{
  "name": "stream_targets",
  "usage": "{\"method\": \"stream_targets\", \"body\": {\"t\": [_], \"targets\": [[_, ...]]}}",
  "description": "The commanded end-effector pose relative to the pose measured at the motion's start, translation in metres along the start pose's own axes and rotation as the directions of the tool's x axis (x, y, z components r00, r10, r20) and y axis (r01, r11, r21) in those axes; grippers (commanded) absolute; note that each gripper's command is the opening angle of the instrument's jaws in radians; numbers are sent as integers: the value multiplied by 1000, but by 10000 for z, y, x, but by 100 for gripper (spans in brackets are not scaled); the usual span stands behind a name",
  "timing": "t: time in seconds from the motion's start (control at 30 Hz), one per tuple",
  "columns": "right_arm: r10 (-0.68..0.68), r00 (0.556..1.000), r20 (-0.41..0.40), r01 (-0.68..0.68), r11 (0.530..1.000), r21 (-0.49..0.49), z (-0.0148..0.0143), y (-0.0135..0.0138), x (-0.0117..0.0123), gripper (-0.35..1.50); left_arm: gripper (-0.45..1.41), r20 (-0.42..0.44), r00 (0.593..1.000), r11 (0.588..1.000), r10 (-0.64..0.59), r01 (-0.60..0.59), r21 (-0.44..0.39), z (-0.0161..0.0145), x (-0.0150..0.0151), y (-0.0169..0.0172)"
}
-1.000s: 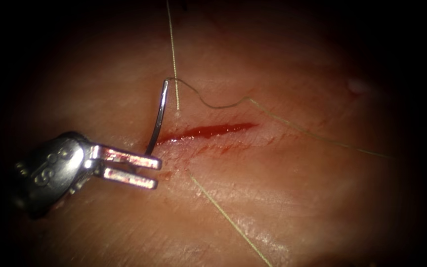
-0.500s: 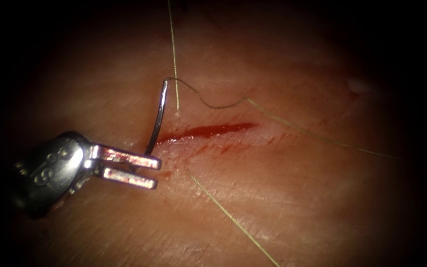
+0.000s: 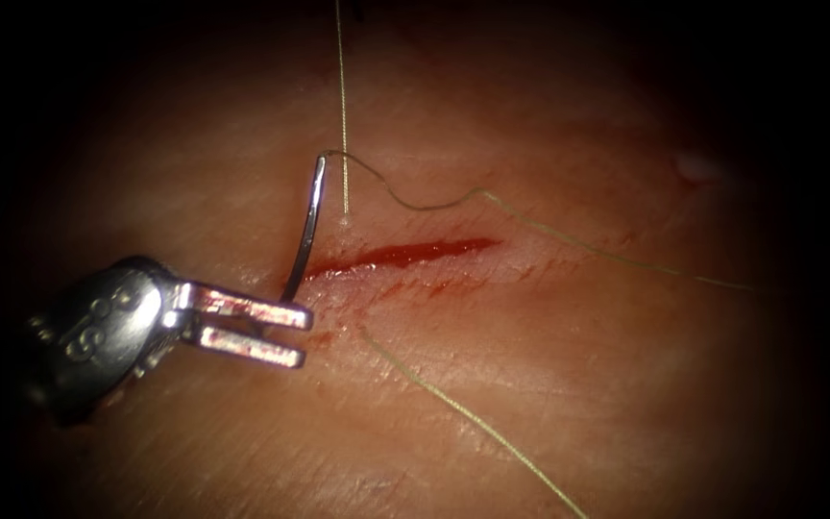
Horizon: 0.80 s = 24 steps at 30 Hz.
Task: Wound Closure
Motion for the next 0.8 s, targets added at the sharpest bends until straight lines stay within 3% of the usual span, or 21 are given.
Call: {"method": "stream_targets", "body": {"t": [0.03, 0.2, 0.3, 0.37, 0.47, 0.63, 0.8], "targets": [[2, 1000, -9, -2, 1000, -13, -14, 16, 7, 136, -45, 0, 1000, 1000, 1, -1, 0, 2, -6, -4], [-49, 999, -20, 47, 996, -78, -69, 55, 12, 131, -45, 0, 1000, 1000, 1, -1, -1, 2, -7, -5], [-83, 994, 65, 95, 975, -201, -95, 85, 11, 133, -45, 0, 1000, 1000, 1, -1, -1, 3, -7, -5], [-90, 990, 110, 111, 973, -201, -106, 99, 4, 141, -45, 0, 1000, 1000, 1, -1, -1, 2, -7, -4], [-94, 989, 114, 111, 982, -155, -128, 121, -6, 133, -45, -1, 1000, 1000, 1, -1, -2, 1, -6, -4], [-25, 998, -56, 14, 984, -180, -155, 145, 3, 131, -45, -1, 1000, 1000, 1, -1, -3, 1, -7, -5], [77, 971, -227, -128, 966, -222, -163, 166, 36, 138, -45, 0, 1000, 1000, 3, -3, -2, 4, -8, -5]]}}
